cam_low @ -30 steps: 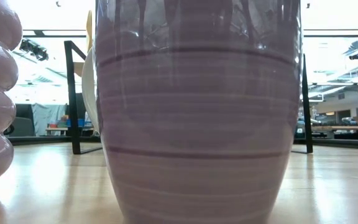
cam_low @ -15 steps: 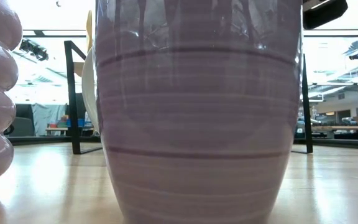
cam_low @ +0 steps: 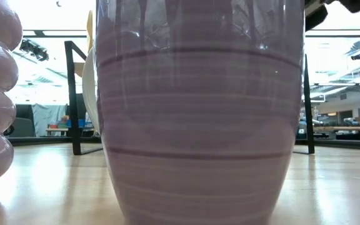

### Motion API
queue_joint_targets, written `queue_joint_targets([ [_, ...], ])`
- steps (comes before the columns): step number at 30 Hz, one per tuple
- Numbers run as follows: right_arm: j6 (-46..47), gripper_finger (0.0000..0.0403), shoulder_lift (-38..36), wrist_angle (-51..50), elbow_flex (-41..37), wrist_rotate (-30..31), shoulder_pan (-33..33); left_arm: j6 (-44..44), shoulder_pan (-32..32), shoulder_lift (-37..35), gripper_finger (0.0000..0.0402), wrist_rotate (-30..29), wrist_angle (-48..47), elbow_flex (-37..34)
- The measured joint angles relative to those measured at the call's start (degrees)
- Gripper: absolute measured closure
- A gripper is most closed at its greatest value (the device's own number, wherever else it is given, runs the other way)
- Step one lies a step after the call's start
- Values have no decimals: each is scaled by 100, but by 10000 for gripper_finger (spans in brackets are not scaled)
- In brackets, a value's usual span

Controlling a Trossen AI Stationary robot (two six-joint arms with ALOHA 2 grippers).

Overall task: Place coffee mugs
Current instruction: Put the blue mug on the shelf

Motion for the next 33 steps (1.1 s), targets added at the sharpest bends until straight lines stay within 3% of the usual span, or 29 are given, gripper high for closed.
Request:
queue_joint_targets([
  [8, 851, 366, -1073, -917, 37, 479, -793, 0, 0, 0, 285, 0, 0, 0],
  [14, 978, 366, -1605, -1727, 573, 966, -1379, -4, 0, 0, 285, 0, 2, 0],
  [25, 562, 365, -1297, -3263, 2233, 1804, -2459, -8, -2, 0, 285, 0, 2, 0],
  [33, 103, 365, -1297, -3288, 2282, 1812, -3258, -9, -2, 1, 285, 1, -3, -1],
])
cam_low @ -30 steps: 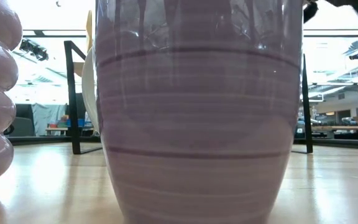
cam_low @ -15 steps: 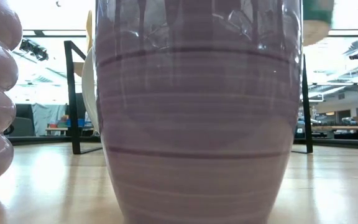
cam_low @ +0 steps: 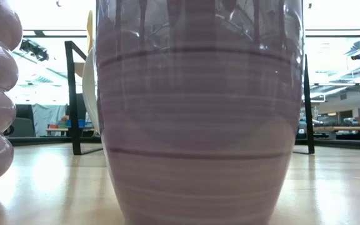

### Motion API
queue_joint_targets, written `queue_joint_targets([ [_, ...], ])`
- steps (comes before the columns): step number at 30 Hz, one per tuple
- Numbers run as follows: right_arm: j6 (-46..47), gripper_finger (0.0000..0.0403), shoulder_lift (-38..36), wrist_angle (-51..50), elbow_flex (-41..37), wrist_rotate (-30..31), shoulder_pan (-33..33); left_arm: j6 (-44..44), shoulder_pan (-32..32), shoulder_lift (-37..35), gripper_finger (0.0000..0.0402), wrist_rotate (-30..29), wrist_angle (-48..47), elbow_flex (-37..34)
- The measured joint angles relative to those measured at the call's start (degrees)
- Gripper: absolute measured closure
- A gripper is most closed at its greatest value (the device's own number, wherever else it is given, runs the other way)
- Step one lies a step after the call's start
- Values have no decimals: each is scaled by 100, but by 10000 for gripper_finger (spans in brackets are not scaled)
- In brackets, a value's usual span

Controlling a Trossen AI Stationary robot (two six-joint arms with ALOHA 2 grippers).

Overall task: Place coffee mugs
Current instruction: Put the blue mug on the shelf

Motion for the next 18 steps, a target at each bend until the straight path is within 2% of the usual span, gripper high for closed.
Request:
queue_joint_targets([
  [7, -492, 365, -2, 6, -167, -176, -403, 2, -24, 1, 285, 1, -21, -1],
  [18, -701, 359, -7, 95, -669, -55, -497, 7, -22, 1, 285, -1, -17, -1],
])
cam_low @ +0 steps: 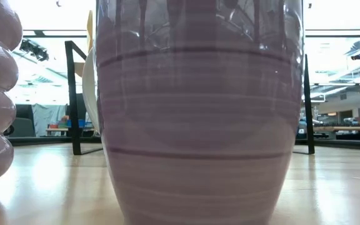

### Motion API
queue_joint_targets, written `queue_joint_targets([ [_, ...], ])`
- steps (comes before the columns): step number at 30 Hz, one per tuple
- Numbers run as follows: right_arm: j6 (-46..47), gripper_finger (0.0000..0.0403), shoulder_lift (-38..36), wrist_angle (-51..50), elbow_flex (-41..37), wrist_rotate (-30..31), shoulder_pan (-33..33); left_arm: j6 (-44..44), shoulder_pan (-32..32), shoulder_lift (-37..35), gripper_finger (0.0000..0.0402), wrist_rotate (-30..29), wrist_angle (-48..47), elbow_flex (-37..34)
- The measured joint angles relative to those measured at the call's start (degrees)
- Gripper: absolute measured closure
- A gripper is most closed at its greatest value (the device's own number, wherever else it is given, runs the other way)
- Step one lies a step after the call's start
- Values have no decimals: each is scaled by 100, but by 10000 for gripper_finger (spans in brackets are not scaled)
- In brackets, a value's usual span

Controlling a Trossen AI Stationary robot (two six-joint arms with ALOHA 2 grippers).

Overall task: Place coffee mugs
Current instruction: Put the blue mug on the shelf

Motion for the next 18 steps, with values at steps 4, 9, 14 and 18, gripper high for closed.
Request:
queue_joint_targets([
  [4, 0, 347, 1, 26, -4, 30, -62, 2, 0, 0, 285, 2, 2, 0],
  [9, -10, 335, 2, 24, -4, 318, -173, -2, 0, 0, 285, 2, 10, 0],
  [14, 42, 331, 2, 26, -4, 322, -248, -2, 0, 0, 285, 2, 54, 0],
  [18, 173, 332, 4, -68, 94, 307, -257, -2, 0, 0, 285, 1, 54, 0],
])
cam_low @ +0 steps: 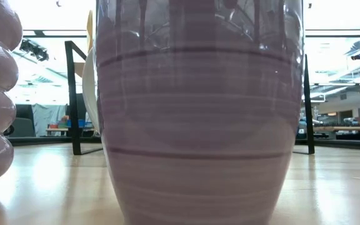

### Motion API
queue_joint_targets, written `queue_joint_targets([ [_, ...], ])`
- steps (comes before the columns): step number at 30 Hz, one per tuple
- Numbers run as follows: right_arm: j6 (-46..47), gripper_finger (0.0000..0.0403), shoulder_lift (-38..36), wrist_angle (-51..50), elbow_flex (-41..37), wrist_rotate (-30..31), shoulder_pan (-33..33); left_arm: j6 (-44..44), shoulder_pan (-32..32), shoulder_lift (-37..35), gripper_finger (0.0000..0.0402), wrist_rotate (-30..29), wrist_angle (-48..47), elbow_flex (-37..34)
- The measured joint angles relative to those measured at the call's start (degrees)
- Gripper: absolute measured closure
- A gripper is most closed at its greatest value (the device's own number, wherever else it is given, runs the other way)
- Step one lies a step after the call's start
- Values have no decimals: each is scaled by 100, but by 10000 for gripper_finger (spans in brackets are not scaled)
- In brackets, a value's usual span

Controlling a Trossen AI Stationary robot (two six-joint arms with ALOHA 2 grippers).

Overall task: Place coffee mugs
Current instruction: Put the blue mug on the shelf

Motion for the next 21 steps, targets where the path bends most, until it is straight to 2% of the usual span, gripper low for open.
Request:
queue_joint_targets([
  [9, -9, 332, -2, -25, 335, 0, 0, 1, 0, 0, 285, 1, -1, 0],
  [21, -34, 331, -2, -27, 393, -7, -2, 2, 0, 2, 285, 1, -4, 0],
])
